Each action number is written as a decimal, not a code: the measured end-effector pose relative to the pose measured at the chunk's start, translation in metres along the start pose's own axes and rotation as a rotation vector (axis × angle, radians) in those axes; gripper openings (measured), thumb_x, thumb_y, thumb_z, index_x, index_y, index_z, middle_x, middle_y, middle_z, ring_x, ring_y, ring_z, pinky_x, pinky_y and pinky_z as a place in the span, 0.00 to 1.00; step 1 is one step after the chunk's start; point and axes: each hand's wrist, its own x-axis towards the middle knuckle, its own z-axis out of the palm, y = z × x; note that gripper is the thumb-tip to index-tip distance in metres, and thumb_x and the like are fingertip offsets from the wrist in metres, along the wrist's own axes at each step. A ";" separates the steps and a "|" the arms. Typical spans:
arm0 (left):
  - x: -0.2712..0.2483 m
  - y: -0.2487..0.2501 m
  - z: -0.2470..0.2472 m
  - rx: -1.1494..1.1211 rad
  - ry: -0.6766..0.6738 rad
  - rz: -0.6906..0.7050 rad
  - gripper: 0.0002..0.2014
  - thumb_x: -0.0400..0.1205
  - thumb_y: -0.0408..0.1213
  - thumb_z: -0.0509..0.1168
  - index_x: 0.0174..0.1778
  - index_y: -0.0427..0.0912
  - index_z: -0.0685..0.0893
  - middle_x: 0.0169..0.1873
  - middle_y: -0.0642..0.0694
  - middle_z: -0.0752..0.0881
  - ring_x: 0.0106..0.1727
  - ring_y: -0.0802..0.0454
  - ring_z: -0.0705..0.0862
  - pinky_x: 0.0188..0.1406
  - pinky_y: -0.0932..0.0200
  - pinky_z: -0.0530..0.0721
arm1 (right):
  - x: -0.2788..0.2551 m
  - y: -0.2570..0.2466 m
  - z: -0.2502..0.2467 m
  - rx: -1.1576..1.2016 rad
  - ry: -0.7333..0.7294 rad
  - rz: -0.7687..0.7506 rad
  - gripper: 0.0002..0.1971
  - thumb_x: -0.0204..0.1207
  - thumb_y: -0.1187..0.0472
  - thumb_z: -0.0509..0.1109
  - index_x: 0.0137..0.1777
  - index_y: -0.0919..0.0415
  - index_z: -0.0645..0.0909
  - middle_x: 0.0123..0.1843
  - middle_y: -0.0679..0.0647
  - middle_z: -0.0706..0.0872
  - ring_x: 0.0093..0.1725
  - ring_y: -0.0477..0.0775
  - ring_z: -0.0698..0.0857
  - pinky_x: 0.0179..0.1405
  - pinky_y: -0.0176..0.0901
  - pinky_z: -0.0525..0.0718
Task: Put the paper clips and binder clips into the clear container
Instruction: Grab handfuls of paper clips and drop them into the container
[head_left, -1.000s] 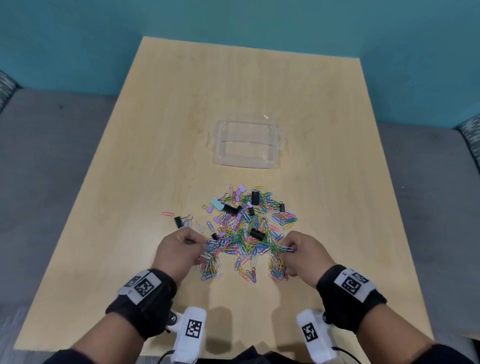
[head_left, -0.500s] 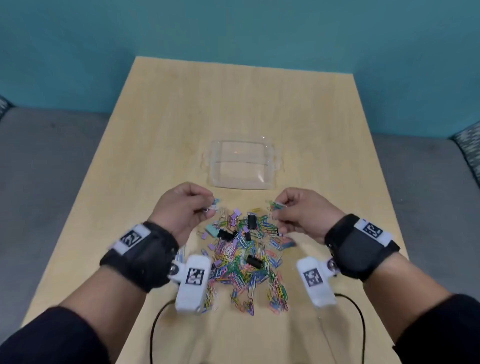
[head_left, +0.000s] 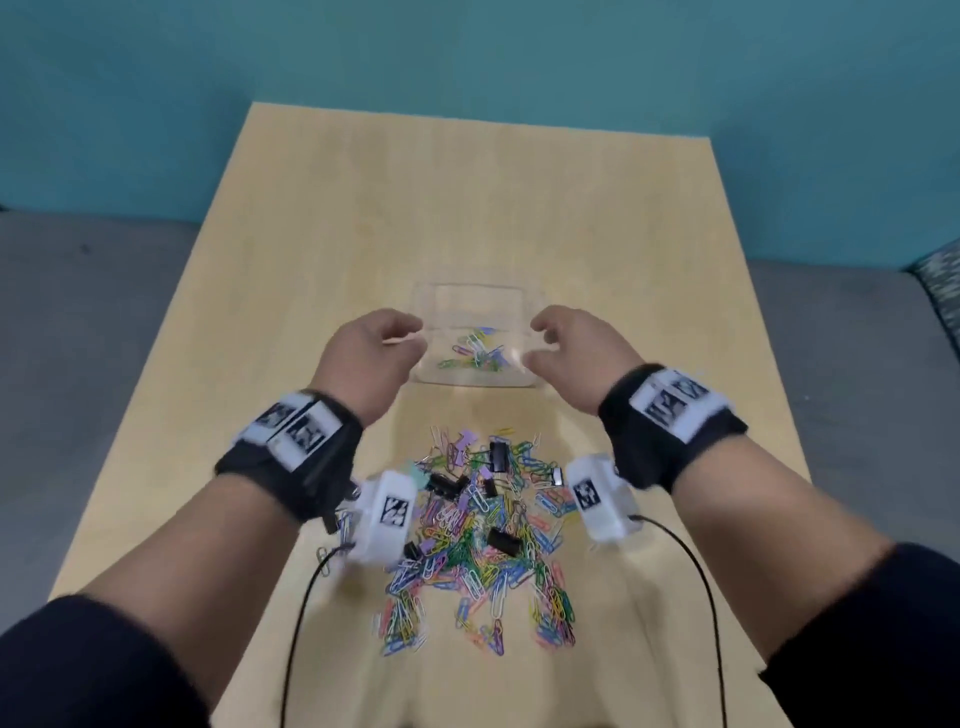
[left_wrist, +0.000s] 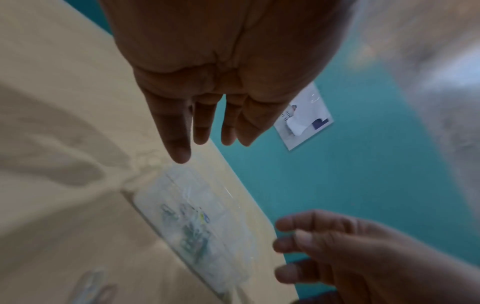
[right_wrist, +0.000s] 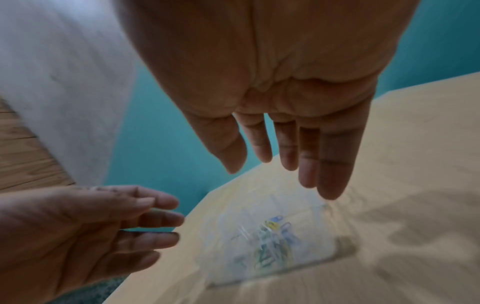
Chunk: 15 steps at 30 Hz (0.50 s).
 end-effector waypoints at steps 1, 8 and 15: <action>-0.016 -0.011 -0.012 0.058 0.022 0.022 0.09 0.78 0.35 0.68 0.54 0.46 0.87 0.44 0.51 0.86 0.43 0.48 0.86 0.51 0.53 0.85 | -0.019 0.011 0.005 -0.011 0.020 -0.023 0.21 0.77 0.54 0.68 0.69 0.57 0.76 0.63 0.57 0.81 0.57 0.58 0.82 0.54 0.46 0.78; -0.153 -0.127 -0.057 0.574 0.027 0.066 0.14 0.75 0.34 0.64 0.55 0.40 0.86 0.55 0.42 0.84 0.57 0.42 0.82 0.59 0.57 0.75 | -0.171 0.082 0.093 -0.259 -0.089 -0.255 0.21 0.70 0.56 0.67 0.64 0.56 0.76 0.60 0.54 0.80 0.59 0.59 0.81 0.57 0.50 0.82; -0.207 -0.155 -0.028 0.896 -0.169 0.299 0.23 0.78 0.43 0.54 0.64 0.34 0.78 0.63 0.35 0.80 0.67 0.38 0.71 0.69 0.52 0.65 | -0.221 0.083 0.152 -0.437 -0.142 -0.258 0.35 0.61 0.51 0.70 0.71 0.62 0.74 0.68 0.60 0.79 0.68 0.67 0.78 0.62 0.60 0.82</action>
